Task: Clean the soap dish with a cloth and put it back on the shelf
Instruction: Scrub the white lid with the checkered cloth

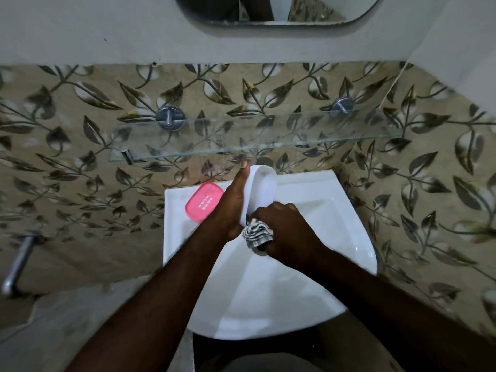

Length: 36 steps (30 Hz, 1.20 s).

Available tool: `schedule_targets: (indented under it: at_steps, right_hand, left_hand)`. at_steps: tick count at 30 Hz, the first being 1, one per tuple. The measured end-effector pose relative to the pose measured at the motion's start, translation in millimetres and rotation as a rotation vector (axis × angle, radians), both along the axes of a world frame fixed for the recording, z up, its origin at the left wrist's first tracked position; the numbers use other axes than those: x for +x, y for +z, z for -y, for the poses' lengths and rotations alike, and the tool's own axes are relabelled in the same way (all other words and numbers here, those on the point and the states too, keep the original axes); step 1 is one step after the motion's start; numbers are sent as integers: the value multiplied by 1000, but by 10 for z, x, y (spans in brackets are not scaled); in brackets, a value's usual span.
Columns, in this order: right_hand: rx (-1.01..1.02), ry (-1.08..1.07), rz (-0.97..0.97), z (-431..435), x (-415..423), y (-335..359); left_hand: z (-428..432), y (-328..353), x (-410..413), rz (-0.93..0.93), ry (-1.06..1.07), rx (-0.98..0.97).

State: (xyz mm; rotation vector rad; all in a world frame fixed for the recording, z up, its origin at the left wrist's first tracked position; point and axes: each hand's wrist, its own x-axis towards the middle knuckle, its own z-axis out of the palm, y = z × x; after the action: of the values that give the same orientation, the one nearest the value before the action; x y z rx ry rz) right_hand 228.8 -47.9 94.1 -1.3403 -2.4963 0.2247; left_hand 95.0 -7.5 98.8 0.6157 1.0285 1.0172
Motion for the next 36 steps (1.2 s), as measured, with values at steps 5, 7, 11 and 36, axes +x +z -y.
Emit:
schedule_targets:
  at_steps: [5,7,11,36]
  right_hand:
    - [-389,-345,-683,38,-205,25]
    - [-465,-325,-801,34,-211,-8]
    - [120,24,-163,-23,-47,-78]
    - [-49,-210,-296,9,-13,-125]
  left_hand:
    - [-48,-3,27,-22,-31,-19]
    - [-71,-25,5,-11,-28,-21]
    - [-79,-67,-13,25,25,-42]
    - [-77,-91,136,-31,11,54]
